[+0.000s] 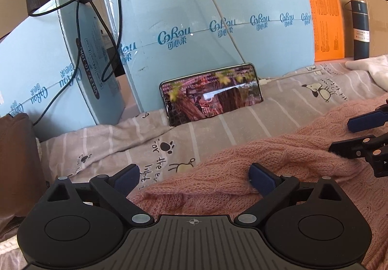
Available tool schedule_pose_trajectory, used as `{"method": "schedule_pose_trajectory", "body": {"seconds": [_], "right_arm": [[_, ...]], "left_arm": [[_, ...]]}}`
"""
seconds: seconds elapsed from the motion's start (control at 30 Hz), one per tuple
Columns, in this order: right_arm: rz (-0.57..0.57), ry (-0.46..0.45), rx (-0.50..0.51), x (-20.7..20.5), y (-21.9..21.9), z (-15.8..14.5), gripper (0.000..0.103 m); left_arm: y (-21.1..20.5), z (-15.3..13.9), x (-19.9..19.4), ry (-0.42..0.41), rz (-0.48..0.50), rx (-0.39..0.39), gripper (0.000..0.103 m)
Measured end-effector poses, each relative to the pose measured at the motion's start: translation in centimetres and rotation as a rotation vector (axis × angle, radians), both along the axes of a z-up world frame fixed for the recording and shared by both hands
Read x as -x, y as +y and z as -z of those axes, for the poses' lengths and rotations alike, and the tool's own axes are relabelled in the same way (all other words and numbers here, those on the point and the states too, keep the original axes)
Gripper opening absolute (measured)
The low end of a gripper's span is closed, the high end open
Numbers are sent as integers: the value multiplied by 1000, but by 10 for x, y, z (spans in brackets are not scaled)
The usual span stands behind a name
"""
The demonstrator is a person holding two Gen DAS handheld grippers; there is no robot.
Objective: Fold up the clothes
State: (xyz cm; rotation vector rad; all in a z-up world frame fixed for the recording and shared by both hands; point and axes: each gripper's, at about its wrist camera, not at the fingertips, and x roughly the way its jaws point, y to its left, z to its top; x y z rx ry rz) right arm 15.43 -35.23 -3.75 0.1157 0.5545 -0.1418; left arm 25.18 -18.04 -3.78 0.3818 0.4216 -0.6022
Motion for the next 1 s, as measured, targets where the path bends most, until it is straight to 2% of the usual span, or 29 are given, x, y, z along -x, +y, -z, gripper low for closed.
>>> {"method": "schedule_pose_trajectory", "body": {"seconds": [0.1, 0.17, 0.23, 0.37, 0.47, 0.63, 0.7, 0.77, 0.87, 0.93, 1.0], "right_arm": [[0, -64, -27, 9, -5, -7, 57], [8, -133, -41, 19, -10, -15, 72], [15, -193, -38, 31, -13, -24, 82], [11, -276, -29, 58, -12, -32, 93], [15, -308, -40, 83, -11, -25, 100], [48, -330, -10, 126, -7, -17, 103], [57, -357, 22, 144, -3, -17, 103], [38, -369, 51, 161, 2, -13, 103], [-2, -367, 79, 183, 7, -10, 103], [-30, -371, 89, 199, 7, -11, 103], [-54, -338, 144, 208, 12, -9, 103]], "left_arm": [[13, -11, 6, -47, -8, 70, 99], [21, -19, 10, -82, -21, 107, 99], [28, -26, 16, -112, -20, 138, 99], [37, -32, 35, -154, 3, 165, 99], [45, -32, 55, -168, 1, 178, 99], [62, -31, 97, -194, 41, 190, 99], [72, -28, 117, -224, 94, 199, 100], [84, -20, 139, -282, 190, 208, 100], [97, -6, 178, -330, 401, 152, 100], [97, 1, 192, -325, 428, 78, 100], [94, 8, 201, -311, 425, -13, 100]]}}
